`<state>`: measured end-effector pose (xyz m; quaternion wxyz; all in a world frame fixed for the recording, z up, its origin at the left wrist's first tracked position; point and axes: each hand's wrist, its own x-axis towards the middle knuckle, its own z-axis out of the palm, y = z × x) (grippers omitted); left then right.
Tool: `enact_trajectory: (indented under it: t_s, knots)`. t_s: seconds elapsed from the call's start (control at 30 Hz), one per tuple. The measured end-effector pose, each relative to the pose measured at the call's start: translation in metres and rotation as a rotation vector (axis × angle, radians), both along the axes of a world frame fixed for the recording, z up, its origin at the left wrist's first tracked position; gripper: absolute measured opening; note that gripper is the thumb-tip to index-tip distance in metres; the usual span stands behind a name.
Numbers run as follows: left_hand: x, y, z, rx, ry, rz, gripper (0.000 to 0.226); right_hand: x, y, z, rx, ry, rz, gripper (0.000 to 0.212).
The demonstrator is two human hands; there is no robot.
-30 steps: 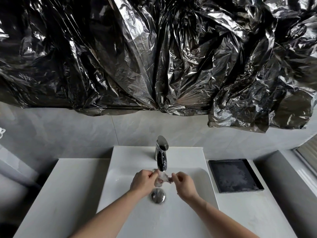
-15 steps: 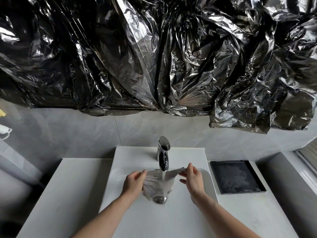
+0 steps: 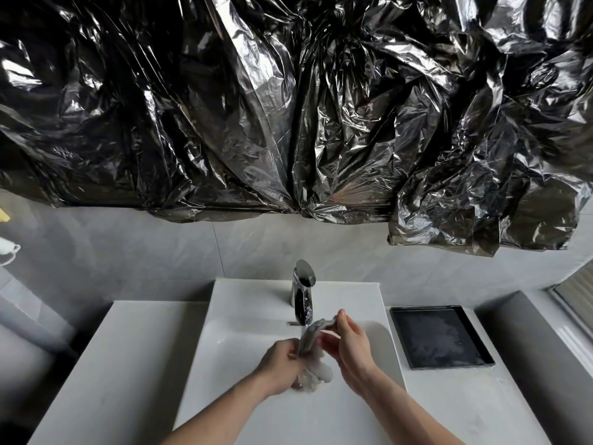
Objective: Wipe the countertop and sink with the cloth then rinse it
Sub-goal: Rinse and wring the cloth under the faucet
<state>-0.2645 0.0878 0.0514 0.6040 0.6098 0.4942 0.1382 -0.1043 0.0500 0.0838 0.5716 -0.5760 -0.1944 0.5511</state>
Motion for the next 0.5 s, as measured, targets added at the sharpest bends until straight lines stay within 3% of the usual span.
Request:
enact_trajectory:
  t_s: [0.13,0.17,0.27,0.33,0.4,0.5]
  knots:
    - [-0.004,0.006,0.0,0.013,-0.019,0.17,0.014,0.009,-0.01,-0.023,-0.068,-0.268,0.109,0.028]
    - [-0.004,0.008,0.001,-0.012,-0.034,0.157,0.019,0.004,-0.014,-0.027,-0.089,-0.27,0.167,0.023]
    - [-0.003,0.015,0.01,-0.13,-0.071,0.121,0.023,-0.015,-0.016,-0.035,-0.151,-0.203,0.394,0.035]
    - [-0.004,0.019,0.02,-0.124,-0.039,0.066,0.023,-0.027,-0.011,-0.036,-0.173,-0.171,0.428,0.023]
    - [-0.013,0.028,0.027,0.054,0.113,0.008,0.029,-0.032,-0.004,-0.04,-0.181,-0.205,0.394,0.018]
    - [-0.026,0.043,0.056,0.505,0.497,-0.025,0.029,-0.035,0.009,-0.043,-0.155,-0.319,0.34,0.01]
